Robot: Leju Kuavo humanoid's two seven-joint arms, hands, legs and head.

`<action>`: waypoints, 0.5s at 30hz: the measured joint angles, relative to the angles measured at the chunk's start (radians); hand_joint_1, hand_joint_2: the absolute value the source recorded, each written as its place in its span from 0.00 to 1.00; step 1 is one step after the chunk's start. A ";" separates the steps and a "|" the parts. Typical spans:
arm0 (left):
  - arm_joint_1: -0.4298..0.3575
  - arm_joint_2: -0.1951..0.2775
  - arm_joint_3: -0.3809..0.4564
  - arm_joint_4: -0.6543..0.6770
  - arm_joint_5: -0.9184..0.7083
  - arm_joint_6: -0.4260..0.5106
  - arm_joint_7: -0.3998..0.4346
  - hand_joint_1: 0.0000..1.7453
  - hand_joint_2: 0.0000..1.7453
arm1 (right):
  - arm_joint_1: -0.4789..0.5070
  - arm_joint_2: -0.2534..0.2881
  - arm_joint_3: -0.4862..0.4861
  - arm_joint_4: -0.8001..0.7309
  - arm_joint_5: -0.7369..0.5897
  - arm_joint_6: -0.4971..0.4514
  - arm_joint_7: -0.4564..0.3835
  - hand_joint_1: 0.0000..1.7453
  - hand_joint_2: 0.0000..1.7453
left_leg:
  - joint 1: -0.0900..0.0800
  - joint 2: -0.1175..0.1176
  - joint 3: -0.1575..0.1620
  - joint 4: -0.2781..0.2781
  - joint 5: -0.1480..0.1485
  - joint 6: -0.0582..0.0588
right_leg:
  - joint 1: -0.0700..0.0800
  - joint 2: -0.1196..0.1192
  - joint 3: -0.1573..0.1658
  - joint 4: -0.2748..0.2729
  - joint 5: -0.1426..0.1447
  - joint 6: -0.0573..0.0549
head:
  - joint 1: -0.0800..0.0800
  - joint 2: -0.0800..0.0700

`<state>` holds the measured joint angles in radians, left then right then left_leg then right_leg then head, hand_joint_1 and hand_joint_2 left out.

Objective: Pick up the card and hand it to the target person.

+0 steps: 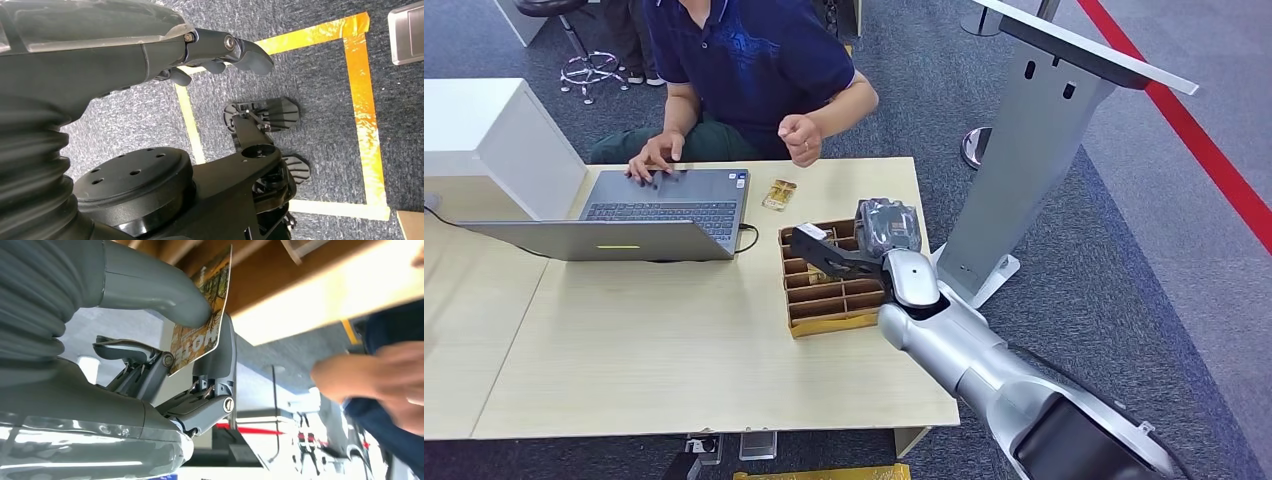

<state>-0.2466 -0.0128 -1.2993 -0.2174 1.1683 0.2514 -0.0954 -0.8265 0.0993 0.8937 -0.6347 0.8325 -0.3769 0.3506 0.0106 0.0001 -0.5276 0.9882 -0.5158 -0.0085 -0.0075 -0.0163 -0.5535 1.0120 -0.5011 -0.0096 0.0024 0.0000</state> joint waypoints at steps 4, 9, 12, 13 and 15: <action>0.004 0.000 0.000 0.000 0.005 0.000 -0.003 0.00 1.00 | -0.001 -0.020 -0.002 -0.097 0.015 0.001 0.024 1.00 1.00 | 0.000 0.000 0.000 0.000 0.000 0.000 | 0.000 0.000 0.000 0.000 0.000 0.000 | 0.000 0.000; 0.009 0.000 0.000 0.000 0.013 0.003 -0.012 0.00 1.00 | -0.002 -0.043 -0.011 -0.222 0.026 -0.004 0.032 1.00 1.00 | 0.000 0.000 0.000 0.000 0.000 0.000 | 0.000 0.000 0.000 0.000 0.000 0.000 | 0.000 0.000; 0.013 0.000 0.000 0.000 0.017 0.005 -0.016 0.00 1.00 | -0.005 -0.055 -0.017 -0.294 0.033 -0.011 0.032 1.00 1.00 | 0.000 0.000 0.000 0.000 0.000 0.000 | 0.000 0.000 0.000 0.000 0.000 0.000 | 0.000 0.000; 0.014 0.001 0.000 0.000 0.018 0.006 -0.017 0.00 1.00 | -0.006 -0.058 -0.018 -0.314 0.035 -0.013 0.031 1.00 1.00 | 0.000 0.000 0.000 0.000 0.000 0.000 | 0.000 0.001 0.000 0.000 0.000 0.000 | 0.000 0.000; 0.016 0.001 0.001 0.000 0.021 0.008 -0.017 0.00 1.00 | -0.009 -0.061 -0.018 -0.344 0.038 -0.018 0.028 1.00 1.00 | 0.000 0.000 0.000 0.000 0.000 0.000 | 0.000 0.000 0.000 0.000 0.000 0.000 | 0.000 0.000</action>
<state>-0.2304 -0.0122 -1.2987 -0.2174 1.1897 0.2593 -0.1128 -0.8356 0.0384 0.8754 -0.9788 0.8702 -0.3950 0.3784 0.0106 0.0004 -0.5276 0.9882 -0.5158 -0.0085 -0.0075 -0.0159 -0.5535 1.0120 -0.5011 -0.0096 0.0020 0.0000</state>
